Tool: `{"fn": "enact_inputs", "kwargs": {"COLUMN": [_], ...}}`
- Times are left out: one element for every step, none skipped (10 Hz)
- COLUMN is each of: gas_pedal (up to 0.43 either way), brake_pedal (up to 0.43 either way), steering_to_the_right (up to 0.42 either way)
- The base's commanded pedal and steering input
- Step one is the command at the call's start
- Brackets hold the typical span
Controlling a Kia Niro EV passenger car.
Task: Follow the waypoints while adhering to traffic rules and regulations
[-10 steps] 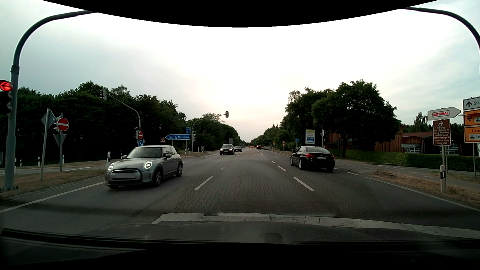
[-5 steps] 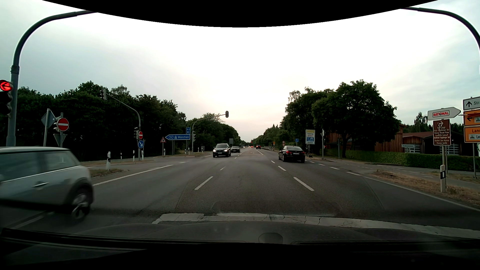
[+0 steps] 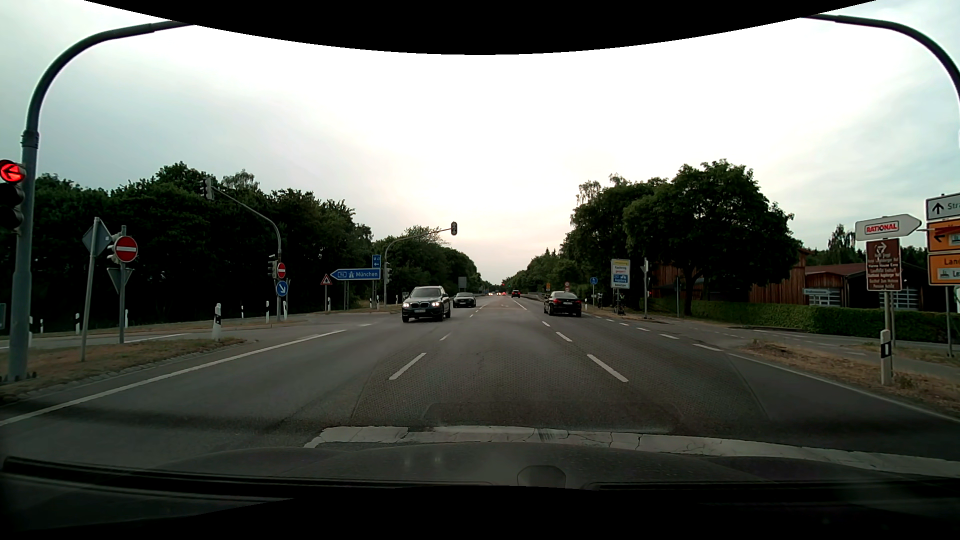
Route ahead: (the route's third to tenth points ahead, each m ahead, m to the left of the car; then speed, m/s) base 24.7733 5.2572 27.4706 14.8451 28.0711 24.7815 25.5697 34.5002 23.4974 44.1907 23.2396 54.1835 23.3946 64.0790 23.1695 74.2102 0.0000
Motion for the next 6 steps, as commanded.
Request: {"fn": "enact_inputs", "kwargs": {"gas_pedal": [0.000, 0.000, 0.000, 0.000, 0.000, 0.000], "brake_pedal": [0.232, 0.232, 0.232, 0.232, 0.232, 0.232], "steering_to_the_right": [-0.001, -0.001, -0.001, -0.001, -0.001, -0.001]}}
